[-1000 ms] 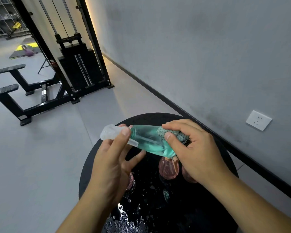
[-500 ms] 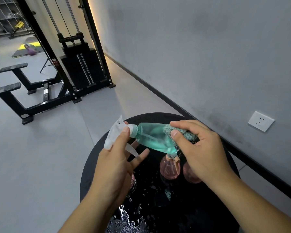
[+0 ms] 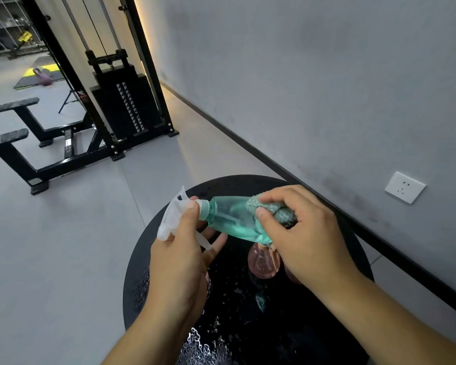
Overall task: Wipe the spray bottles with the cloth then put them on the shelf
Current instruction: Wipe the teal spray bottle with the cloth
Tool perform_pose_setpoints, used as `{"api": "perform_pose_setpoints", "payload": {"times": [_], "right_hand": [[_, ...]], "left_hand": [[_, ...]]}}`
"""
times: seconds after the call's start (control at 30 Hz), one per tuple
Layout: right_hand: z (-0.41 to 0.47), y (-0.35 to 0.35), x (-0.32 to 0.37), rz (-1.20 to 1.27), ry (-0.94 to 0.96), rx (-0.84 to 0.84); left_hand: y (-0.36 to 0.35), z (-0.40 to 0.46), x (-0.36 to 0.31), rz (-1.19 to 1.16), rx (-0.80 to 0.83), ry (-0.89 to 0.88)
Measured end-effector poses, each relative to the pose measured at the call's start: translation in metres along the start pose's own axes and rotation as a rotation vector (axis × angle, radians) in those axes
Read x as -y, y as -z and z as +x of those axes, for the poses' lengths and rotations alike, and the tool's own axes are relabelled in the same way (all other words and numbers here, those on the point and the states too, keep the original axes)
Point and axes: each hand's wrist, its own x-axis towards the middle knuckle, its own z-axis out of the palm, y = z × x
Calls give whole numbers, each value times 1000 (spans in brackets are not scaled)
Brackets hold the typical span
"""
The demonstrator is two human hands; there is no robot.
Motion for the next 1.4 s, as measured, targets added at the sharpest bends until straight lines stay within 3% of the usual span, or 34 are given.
{"api": "perform_pose_setpoints", "payload": {"times": [0.17, 0.37, 0.53, 0.73, 0.87, 1.03, 1.23, 1.4], "right_hand": [[-3, -9, 9, -79, 188, 118], [2, 3, 1, -100, 80, 105], [-3, -6, 9, -138, 228, 133], [1, -4, 5, -130, 127, 91], [-5, -9, 13, -143, 256, 144], [2, -1, 7, -61, 34, 78], [-1, -6, 13, -61, 127, 111], [4, 1, 10, -11, 8, 8]], "left_hand": [[-5, -6, 5, 23, 24, 32], [-6, -7, 4, 25, 24, 2], [-10, -11, 7, 24, 29, 8], [-4, -9, 7, 30, 31, -22], [-4, -10, 8, 28, 44, -8], [-2, -10, 5, -1, 71, -20], [3, -4, 6, -32, 102, -39], [6, 0, 3, -64, 97, -71]]}}
